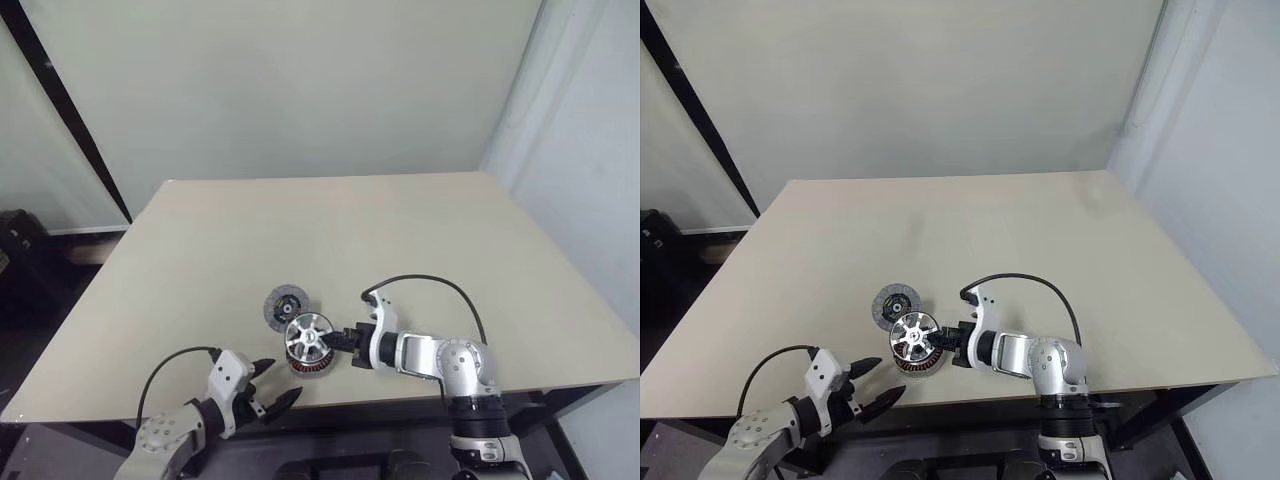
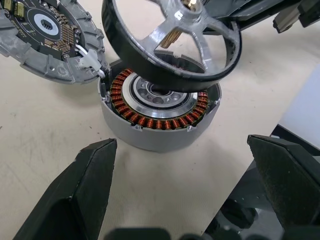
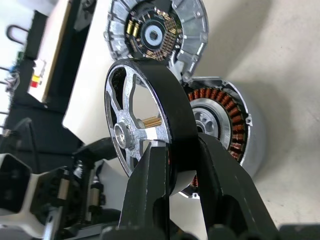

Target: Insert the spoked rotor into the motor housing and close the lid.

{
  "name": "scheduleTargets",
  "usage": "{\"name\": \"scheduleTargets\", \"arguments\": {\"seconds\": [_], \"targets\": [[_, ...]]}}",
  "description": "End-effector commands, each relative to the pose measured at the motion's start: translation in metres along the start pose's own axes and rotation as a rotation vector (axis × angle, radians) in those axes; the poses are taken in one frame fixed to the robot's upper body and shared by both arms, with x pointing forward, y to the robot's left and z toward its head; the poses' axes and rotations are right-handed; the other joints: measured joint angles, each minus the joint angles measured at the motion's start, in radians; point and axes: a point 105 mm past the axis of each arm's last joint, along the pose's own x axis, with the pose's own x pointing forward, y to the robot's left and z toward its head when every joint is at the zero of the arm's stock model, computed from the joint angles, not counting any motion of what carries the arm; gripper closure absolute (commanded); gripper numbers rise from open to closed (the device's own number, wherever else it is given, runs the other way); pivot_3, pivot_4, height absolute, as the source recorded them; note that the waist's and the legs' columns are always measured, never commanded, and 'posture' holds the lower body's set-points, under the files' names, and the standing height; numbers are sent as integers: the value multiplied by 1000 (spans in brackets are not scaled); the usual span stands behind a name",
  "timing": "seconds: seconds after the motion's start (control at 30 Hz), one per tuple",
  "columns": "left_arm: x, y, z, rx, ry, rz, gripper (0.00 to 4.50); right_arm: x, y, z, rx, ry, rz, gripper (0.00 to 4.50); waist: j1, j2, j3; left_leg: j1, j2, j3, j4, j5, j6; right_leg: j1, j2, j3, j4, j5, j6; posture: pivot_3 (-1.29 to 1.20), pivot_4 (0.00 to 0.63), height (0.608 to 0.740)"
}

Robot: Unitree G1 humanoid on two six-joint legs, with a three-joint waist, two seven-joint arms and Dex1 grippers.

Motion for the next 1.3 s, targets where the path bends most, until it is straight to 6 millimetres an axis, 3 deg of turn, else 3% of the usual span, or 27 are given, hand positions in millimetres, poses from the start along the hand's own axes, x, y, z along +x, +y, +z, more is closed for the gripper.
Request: {"name": "scheduleTargets", "arguments": {"seconds": [0.03,0.67,0.7,1.03,1.3], "targets": [[-2,2,13,50,-35,4,0,11,14,-9,-11,4,42,4097,0,0,0,0,0,0,0,0,0,0,0,0,0,0,0,0,0,740],[2,2,17,64,-45,3,0,20,8,-11,-103,19,-14,4097,0,0,0,1,0,0,0,0,0,0,0,0,0,0,0,0,0,740],[2,2,17,64,-45,3,0,19,8,-11,-111,23,-12,3372,0,0,0,1,0,0,0,0,0,0,0,0,0,0,0,0,0,740],[4,2,16,69,-42,-4,0,11,16,2,-129,-17,25,67,1,0,0,0,0,0,0,0,0,0,0,0,0,0,0,0,0,740],[5,3,16,74,-39,-12,0,-7,29,23,-187,-85,77,67,1,0,0,0,0,0,0,0,0,0,0,0,0,0,0,0,0,740]]}}
